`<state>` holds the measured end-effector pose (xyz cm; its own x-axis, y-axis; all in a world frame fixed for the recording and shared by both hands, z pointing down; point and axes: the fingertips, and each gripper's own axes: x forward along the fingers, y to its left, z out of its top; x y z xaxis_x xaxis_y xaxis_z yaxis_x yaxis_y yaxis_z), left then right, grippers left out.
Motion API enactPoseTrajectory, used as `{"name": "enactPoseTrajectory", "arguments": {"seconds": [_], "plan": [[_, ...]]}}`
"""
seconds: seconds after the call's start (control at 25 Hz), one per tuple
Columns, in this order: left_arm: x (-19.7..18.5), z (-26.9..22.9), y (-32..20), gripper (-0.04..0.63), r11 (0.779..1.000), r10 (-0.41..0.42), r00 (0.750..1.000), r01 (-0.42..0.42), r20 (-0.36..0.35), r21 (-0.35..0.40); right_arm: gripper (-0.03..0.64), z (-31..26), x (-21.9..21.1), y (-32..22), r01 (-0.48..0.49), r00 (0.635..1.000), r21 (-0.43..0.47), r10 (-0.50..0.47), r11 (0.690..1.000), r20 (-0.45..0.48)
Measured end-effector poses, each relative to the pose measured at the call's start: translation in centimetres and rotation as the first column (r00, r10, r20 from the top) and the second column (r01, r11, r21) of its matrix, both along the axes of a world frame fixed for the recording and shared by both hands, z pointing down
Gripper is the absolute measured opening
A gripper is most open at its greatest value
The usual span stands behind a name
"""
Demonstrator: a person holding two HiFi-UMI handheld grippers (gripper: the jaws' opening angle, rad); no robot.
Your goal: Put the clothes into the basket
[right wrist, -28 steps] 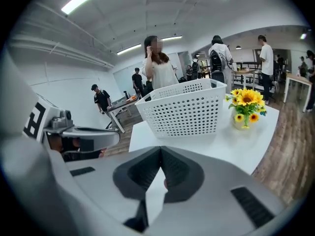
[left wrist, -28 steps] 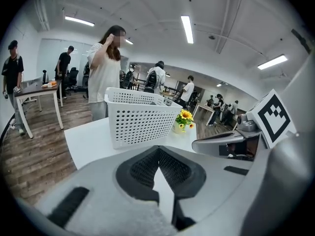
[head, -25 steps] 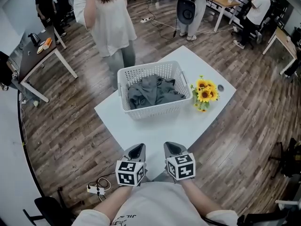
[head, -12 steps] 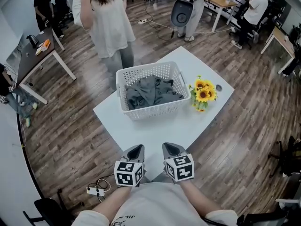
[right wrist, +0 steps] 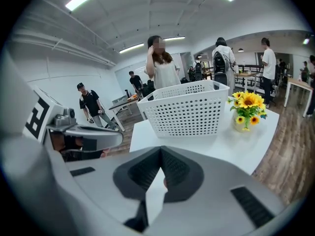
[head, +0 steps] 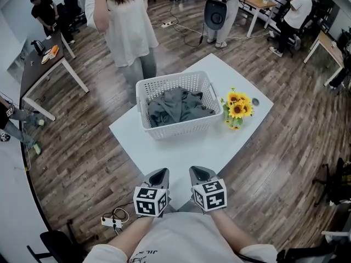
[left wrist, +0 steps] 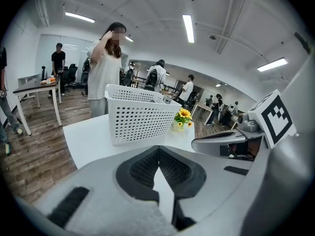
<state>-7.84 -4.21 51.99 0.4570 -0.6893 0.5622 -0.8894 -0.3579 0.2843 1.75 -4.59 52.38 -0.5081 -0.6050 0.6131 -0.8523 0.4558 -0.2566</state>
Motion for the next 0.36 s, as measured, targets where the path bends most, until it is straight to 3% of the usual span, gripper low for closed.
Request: {"name": "enactPoseTrajectory", "arguments": {"seconds": [0.36], "plan": [[-0.12, -0.1, -0.23, 0.012, 1.0, 0.003, 1.0, -0.003, 0.001, -0.004, 0.015, -0.16, -0.01, -0.14, 0.001, 1.0, -0.003, -0.001, 1.0, 0.001]]}}
